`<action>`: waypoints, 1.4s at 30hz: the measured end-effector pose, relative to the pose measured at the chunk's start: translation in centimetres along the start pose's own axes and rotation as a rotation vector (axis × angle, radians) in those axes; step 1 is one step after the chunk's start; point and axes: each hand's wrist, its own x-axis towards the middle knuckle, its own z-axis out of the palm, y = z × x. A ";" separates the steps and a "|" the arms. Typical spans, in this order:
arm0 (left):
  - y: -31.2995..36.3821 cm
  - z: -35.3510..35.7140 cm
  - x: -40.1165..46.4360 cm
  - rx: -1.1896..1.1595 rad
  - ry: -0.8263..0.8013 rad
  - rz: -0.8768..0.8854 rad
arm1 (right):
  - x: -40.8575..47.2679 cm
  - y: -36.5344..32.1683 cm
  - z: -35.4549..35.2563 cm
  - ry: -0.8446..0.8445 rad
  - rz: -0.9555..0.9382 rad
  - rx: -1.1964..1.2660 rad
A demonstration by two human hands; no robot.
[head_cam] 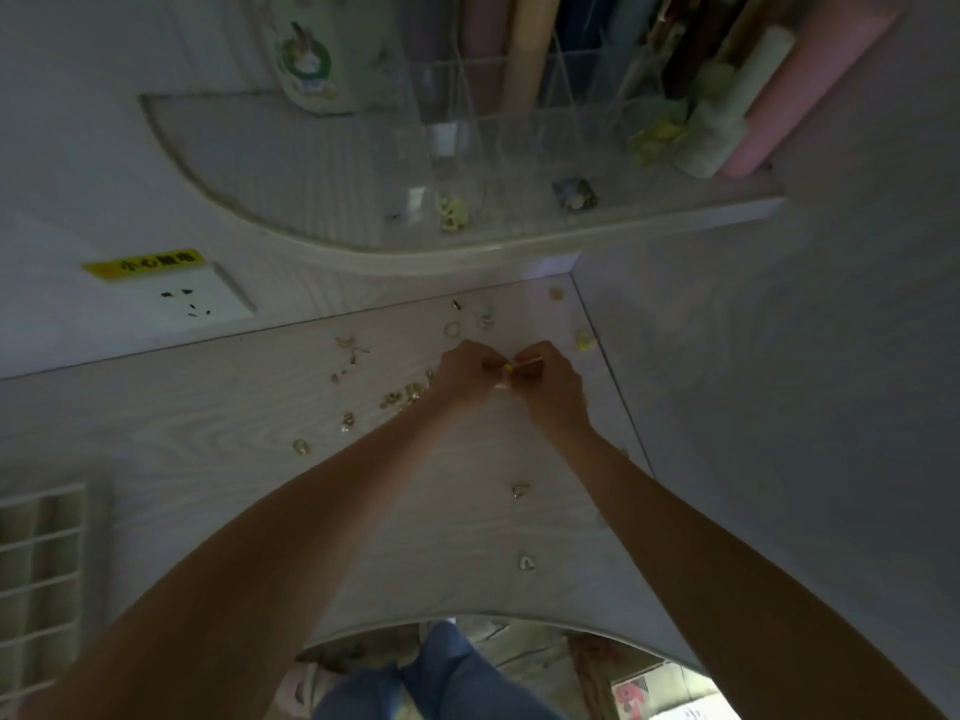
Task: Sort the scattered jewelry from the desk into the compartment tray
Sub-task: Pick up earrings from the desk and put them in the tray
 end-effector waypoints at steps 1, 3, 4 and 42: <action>0.1 0.1 0.1 -0.021 -0.001 -0.017 | 0.1 0.1 -0.1 0.009 -0.020 -0.019; 0.4 0.4 0.4 -0.049 -0.004 -0.032 | 0.5 0.6 -0.4 0.037 -0.077 -0.103; 0.6 0.5 0.5 -0.061 -0.005 -0.030 | 0.6 0.7 -0.8 0.050 -0.094 -0.170; -21.6 -17.8 -25.7 -1.033 0.565 -0.021 | -16.9 -18.6 17.7 -0.606 0.143 0.482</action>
